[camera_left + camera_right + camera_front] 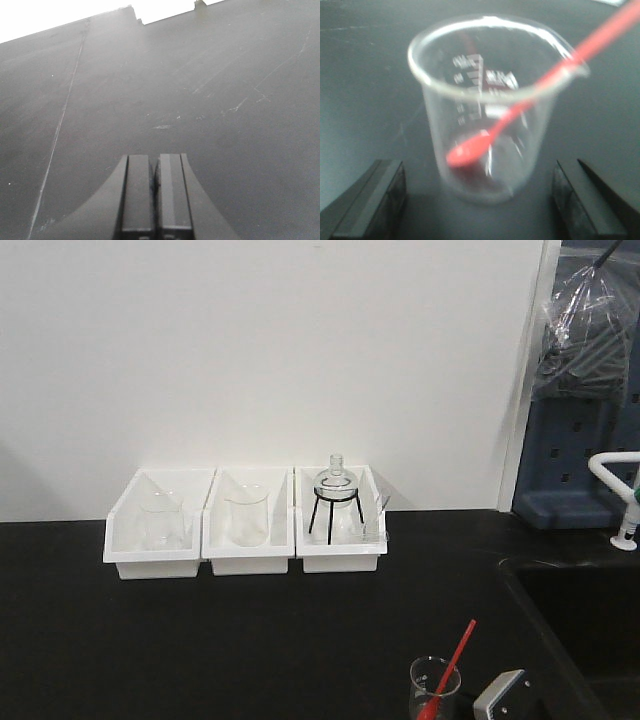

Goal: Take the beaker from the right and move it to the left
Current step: 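Open the right gripper and withdraw it from the beaker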

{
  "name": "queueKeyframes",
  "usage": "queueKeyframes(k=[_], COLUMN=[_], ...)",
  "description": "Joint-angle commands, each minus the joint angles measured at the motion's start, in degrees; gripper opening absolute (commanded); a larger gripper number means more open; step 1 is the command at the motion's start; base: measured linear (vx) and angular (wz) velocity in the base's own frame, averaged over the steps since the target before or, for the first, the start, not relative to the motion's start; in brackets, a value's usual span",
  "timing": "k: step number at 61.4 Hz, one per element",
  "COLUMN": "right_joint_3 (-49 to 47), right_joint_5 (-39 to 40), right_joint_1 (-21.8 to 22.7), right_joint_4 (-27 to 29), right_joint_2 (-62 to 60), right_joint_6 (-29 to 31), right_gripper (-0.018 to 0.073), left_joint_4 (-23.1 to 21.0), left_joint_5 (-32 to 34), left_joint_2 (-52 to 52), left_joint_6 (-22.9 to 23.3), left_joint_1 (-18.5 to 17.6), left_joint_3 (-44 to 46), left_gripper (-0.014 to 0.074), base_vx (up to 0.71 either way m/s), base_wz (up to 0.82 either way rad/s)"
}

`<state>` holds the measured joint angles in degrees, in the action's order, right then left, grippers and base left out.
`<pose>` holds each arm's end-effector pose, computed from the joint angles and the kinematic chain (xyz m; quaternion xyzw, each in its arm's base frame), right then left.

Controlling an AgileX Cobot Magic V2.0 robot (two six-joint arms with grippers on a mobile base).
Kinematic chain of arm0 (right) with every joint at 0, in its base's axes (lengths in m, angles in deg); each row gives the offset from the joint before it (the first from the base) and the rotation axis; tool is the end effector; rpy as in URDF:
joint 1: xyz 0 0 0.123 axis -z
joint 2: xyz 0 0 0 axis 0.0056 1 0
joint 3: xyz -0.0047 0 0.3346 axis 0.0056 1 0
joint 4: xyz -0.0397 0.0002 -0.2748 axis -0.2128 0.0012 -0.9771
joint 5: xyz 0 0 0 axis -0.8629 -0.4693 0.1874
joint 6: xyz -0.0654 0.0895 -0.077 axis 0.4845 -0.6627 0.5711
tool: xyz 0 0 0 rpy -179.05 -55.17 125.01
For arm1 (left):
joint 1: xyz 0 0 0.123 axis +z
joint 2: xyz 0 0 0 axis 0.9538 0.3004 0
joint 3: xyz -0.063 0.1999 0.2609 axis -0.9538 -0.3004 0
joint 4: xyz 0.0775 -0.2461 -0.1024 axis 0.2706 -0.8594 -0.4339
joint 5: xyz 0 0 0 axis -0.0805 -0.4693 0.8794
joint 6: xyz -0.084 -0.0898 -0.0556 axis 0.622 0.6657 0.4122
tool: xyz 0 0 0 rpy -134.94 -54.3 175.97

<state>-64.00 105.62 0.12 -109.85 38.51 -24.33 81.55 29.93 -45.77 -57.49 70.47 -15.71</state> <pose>0.3780 0.0814 0.0683 -0.2967 0.7827 0.2036 0.5078 0.0683 0.0015 0.1491 0.1015 0.8130 0.0686 0.5693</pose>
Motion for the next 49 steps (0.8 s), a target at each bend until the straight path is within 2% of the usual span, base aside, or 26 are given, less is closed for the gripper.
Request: queueKeyframes(k=[1,14,20,30,41,49], right_joint_3=[2.7,11.6,14.3,14.9,14.5,14.5], right_joint_5=[6.0,12.6,13.4,1.5,-16.8,-29.2], right_joint_1=[1.1,2.0,2.0,2.0,2.0,2.0], right_joint_4=[4.6,9.2,10.3,9.6,7.0,1.4], right_joint_2=[-4.5,-10.8,-16.0,-28.3,-46.2,-57.7], right_joint_6=[1.9,3.1,0.5,-11.8,-26.1,-33.6], right_gripper=[0.0636,0.0579,0.051,0.0302,-0.0013,-0.0009], left_joint_4=[0.0,0.0,0.0,0.0,0.0,0.0], left_joint_5=[4.4,4.4,4.4,4.4,4.4,4.4], left_joint_2=[-0.4,-0.4,-0.4,-0.4,-0.4,-0.4], left_joint_6=[0.1,0.1,0.1,0.1,0.1,0.1], left_joint_1=[-0.4,-0.4,-0.4,-0.4,-0.4,-0.4], left_joint_3=[-1.1,-1.1,-1.1,-1.1,-1.1,-1.1], left_gripper=[-0.0006,-0.0006,-0.0006,-0.0006,-0.0006,-0.0006], base_vx=[0.0,0.0,0.0,0.0,0.0,0.0], base_wz=[0.0,0.0,0.0,0.0,0.0,0.0])
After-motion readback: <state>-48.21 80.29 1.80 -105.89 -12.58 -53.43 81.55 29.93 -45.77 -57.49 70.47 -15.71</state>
